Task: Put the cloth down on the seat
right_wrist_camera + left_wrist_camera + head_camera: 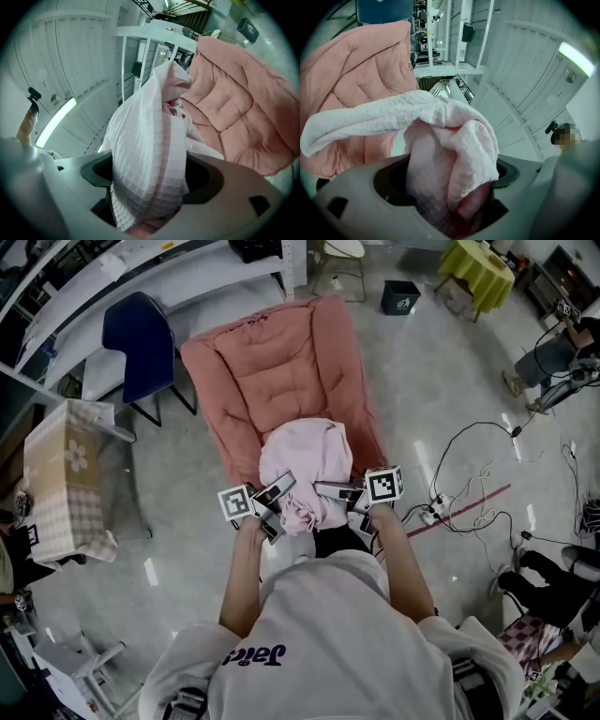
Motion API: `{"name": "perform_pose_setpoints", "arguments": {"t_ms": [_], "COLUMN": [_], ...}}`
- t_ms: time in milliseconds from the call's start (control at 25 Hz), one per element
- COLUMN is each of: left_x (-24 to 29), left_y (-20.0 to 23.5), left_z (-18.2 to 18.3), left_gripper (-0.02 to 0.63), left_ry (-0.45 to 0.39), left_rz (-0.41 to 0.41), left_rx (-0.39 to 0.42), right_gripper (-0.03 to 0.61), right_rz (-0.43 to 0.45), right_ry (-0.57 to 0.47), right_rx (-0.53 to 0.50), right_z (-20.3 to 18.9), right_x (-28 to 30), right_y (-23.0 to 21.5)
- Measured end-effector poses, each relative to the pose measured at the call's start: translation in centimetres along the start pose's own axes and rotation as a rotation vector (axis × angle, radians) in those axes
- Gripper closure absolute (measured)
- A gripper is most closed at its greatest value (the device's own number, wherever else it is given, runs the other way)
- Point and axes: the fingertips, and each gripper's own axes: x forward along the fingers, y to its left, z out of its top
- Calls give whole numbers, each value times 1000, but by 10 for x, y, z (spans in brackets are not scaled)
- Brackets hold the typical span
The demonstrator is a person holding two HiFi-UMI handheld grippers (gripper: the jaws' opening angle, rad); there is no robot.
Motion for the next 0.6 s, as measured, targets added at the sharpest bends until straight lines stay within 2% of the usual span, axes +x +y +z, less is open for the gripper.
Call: {"name": "perform_pose_setpoints", "arguments": {"t_ms": [200,400,600], "left_x": [36,52,66], "left_y": [48,100,147], "left_z": [21,49,73], "left_gripper": [179,179,179], "left_ry": [-6,0,-40], "left_rz": [65,159,184], "left_rx": [-25,2,-40], "right_gripper": [187,187,187], "right_rz": [-34,-117,-141], "right_ry": [39,86,63], "right_rx": [38,33,70], "right_z": [37,66,88], "right_x": [-8,-2,9], "right_y": [-48,-108,-156]}}
